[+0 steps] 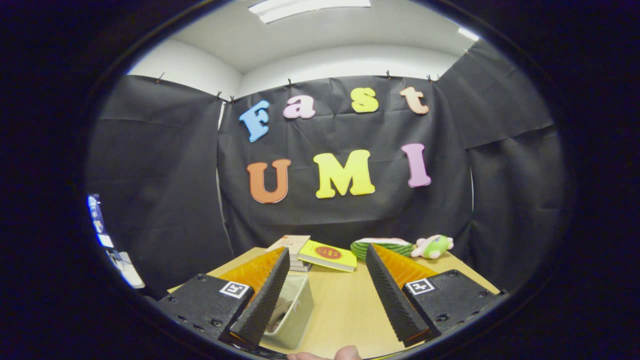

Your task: Open the storage box then place both shoes into the box .Put the left shoe in first, then the right shoe, with the right side of both shoes facing outward in a uniform manner.

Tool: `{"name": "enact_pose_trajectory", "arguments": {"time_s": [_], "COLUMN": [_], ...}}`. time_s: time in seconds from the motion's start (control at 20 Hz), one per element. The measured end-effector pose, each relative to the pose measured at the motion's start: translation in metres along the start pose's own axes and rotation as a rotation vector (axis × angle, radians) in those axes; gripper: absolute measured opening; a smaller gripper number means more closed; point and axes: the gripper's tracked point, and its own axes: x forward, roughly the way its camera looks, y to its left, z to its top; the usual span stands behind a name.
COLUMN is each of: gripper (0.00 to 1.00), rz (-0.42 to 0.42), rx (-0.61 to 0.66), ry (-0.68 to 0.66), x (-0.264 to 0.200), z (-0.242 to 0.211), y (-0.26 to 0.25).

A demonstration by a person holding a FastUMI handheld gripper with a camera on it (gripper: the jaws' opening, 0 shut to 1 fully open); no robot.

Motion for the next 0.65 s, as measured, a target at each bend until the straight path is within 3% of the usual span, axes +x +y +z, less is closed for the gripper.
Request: {"name": "enact_pose_trajectory", "arguments": {"time_s": [0.65], "gripper": [0.98], "rz": [0.006], "rx": [0.011], "ry": [0.039], "x": [0.0], "z": [-0.01], "y": [-0.002]}}
